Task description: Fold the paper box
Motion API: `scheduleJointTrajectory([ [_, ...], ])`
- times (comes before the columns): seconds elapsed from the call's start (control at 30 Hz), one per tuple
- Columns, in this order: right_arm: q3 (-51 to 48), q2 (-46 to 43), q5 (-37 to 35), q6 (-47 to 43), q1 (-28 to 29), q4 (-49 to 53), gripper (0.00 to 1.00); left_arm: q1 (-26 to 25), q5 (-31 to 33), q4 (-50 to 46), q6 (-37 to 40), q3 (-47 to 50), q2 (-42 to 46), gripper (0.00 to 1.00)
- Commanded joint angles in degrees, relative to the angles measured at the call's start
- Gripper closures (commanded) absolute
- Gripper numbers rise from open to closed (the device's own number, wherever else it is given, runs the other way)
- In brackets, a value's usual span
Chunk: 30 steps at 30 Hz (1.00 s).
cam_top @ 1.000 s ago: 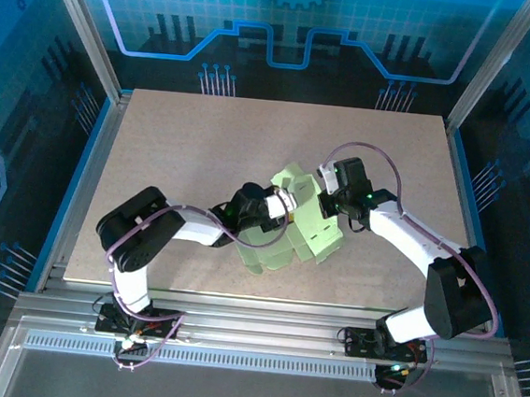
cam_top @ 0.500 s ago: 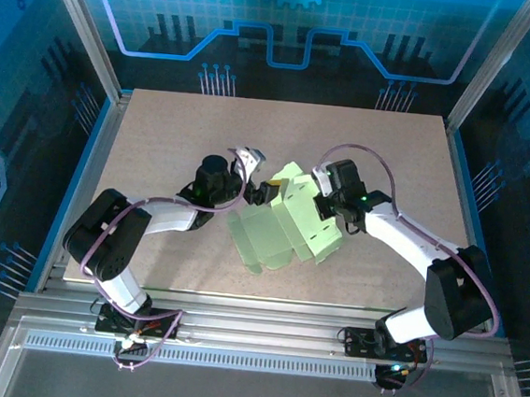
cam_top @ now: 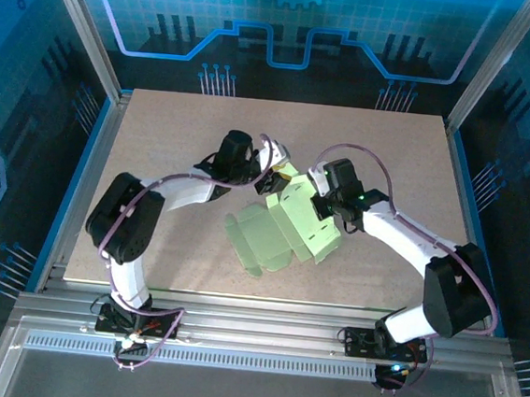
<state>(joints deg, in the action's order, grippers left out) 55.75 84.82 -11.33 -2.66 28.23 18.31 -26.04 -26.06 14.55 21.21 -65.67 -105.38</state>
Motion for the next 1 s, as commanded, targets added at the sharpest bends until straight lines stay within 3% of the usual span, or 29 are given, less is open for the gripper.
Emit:
scheduleJointTrajectory([
  [0.0,1.6,0.9,1.7,-0.6,0.9,-0.3,1.00,-0.1,-6.5,-11.0,5.0,-6.0,-4.4,0.55],
  [0.27,1.4,0.6,1.7,-0.7,1.1,0.1,1.00,-0.2,-9.9,-14.6,5.6,-10.7,-8.1,0.63],
  [0.6,2.5,1.4,1.7,-0.9,1.3,0.5,1.00,-0.2,-8.1,-14.9,5.0,-12.3,-10.1,0.77],
  [0.73,2.6,1.5,1.8,-0.9,1.3,0.6,1.00,-0.2,-6.7,-13.6,4.3,-12.5,-10.7,0.77],
  [0.83,2.8,1.7,1.8,-0.8,1.4,0.8,1.00,-0.2,-5.8,-12.7,3.8,-12.5,-11.0,0.71],
  [0.97,3.0,2.0,1.8,-0.9,1.5,0.9,1.00,-0.2,-5.4,-12.7,3.7,-12.8,-11.4,0.75],
])
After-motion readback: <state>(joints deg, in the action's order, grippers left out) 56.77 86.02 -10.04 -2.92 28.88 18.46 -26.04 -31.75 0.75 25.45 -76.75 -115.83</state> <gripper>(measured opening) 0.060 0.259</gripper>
